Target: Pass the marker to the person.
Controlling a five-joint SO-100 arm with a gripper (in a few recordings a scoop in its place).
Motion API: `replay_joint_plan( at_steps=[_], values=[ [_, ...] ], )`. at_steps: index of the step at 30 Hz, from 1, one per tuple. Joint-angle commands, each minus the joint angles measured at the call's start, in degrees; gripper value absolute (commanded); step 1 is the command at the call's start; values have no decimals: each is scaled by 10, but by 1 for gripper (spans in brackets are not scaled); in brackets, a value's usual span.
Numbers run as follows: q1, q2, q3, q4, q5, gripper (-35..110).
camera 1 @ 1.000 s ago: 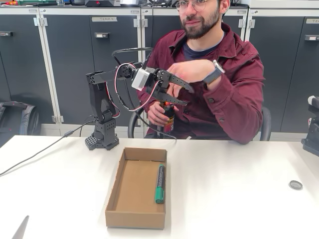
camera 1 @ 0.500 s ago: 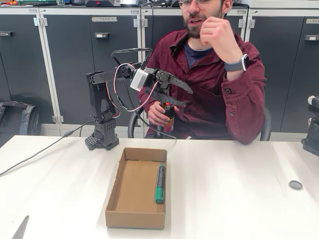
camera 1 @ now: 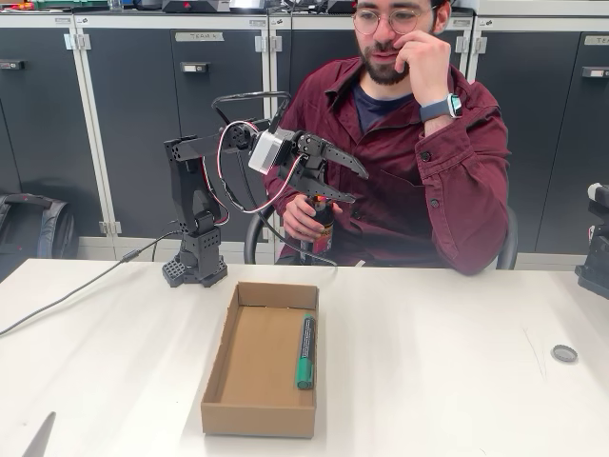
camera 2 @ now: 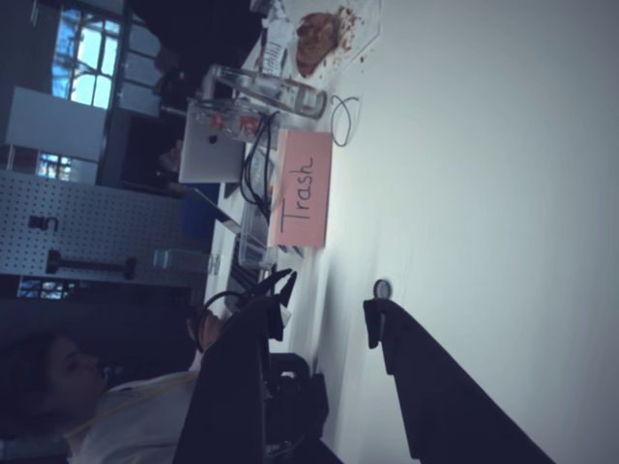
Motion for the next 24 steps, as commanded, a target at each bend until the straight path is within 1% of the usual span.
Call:
replay_joint_plan(
  at_steps=[1, 24],
  values=[
    [4, 11, -16, -7, -8, 18],
    [16, 14, -6, -14, -7, 19]
  ],
)
